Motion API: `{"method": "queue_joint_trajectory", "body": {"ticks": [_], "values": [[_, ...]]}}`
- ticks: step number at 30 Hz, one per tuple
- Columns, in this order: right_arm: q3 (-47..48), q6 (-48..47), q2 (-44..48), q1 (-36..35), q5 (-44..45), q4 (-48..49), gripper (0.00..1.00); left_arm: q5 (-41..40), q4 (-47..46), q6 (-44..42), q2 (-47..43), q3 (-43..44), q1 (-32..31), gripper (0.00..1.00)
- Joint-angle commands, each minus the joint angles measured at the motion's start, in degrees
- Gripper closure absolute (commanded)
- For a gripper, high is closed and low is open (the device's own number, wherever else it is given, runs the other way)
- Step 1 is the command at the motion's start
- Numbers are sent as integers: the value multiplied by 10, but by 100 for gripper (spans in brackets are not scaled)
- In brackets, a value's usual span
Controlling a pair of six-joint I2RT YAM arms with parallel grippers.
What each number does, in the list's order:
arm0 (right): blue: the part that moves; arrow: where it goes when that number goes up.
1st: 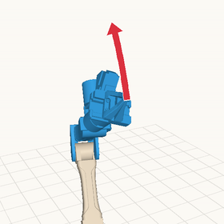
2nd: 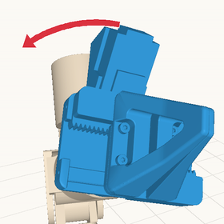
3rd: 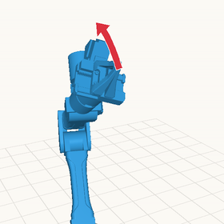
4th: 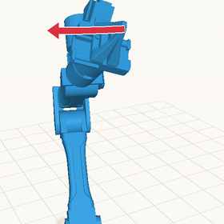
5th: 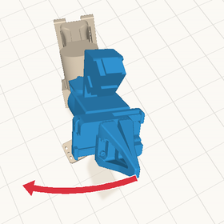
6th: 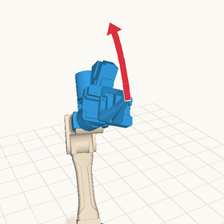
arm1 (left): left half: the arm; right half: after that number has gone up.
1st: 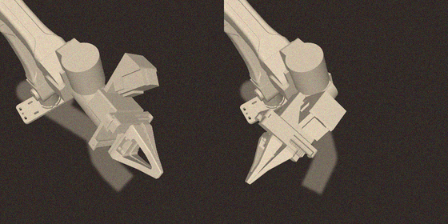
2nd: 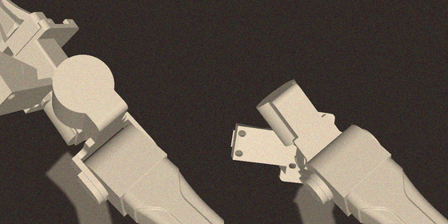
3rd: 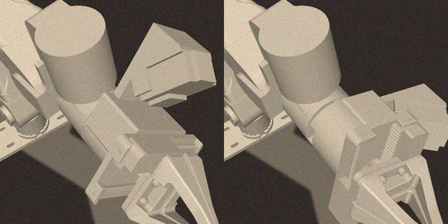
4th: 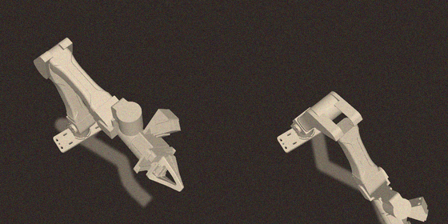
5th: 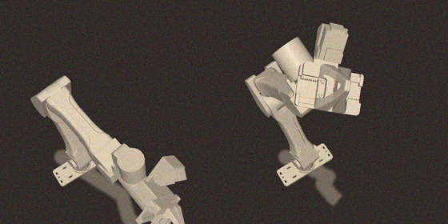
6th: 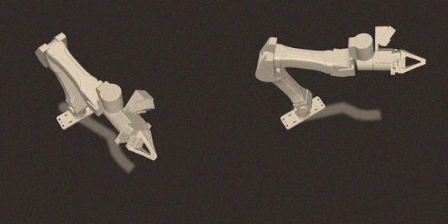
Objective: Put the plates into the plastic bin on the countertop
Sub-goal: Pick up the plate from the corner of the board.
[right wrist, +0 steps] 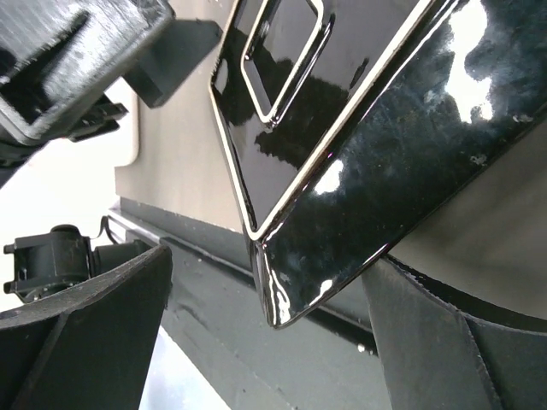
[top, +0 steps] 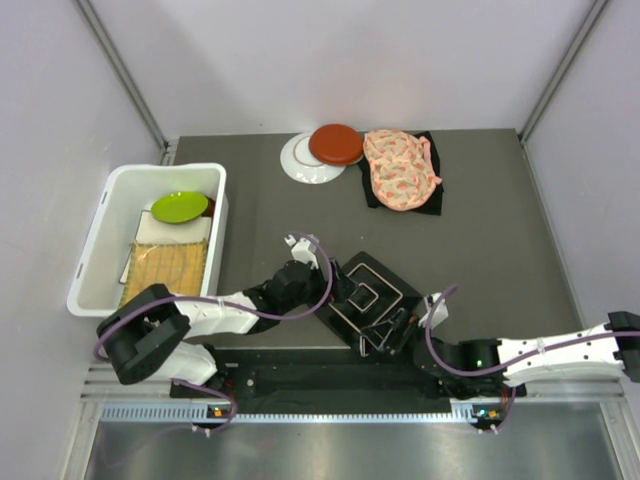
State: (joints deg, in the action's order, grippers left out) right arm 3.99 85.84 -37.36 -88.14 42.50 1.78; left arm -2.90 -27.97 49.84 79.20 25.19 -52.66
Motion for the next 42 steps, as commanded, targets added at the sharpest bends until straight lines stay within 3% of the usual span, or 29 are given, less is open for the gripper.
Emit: {"method": "queue_joint_trajectory", "body": {"ticks": [1, 9, 21, 32, 36, 42], "values": [[15, -36, 24, -3, 77, 179, 10, 101, -18, 63, -11, -11, -48, 6], [15, -57, 26, -3, 93, 193, 11, 89, -25, 83, -31, -17, -66, 6], [8, -90, 28, -2, 119, 220, 22, 68, -41, 100, -51, -34, -82, 6], [24, -125, -14, 13, 108, 257, 45, 76, -51, 105, -62, -30, -82, 6], [30, -140, -25, 23, 102, 279, 62, 73, -50, 103, -68, -27, -82, 6], [37, -171, -21, 34, 101, 290, 77, 63, -34, 92, -80, -20, -82, 6]]}}
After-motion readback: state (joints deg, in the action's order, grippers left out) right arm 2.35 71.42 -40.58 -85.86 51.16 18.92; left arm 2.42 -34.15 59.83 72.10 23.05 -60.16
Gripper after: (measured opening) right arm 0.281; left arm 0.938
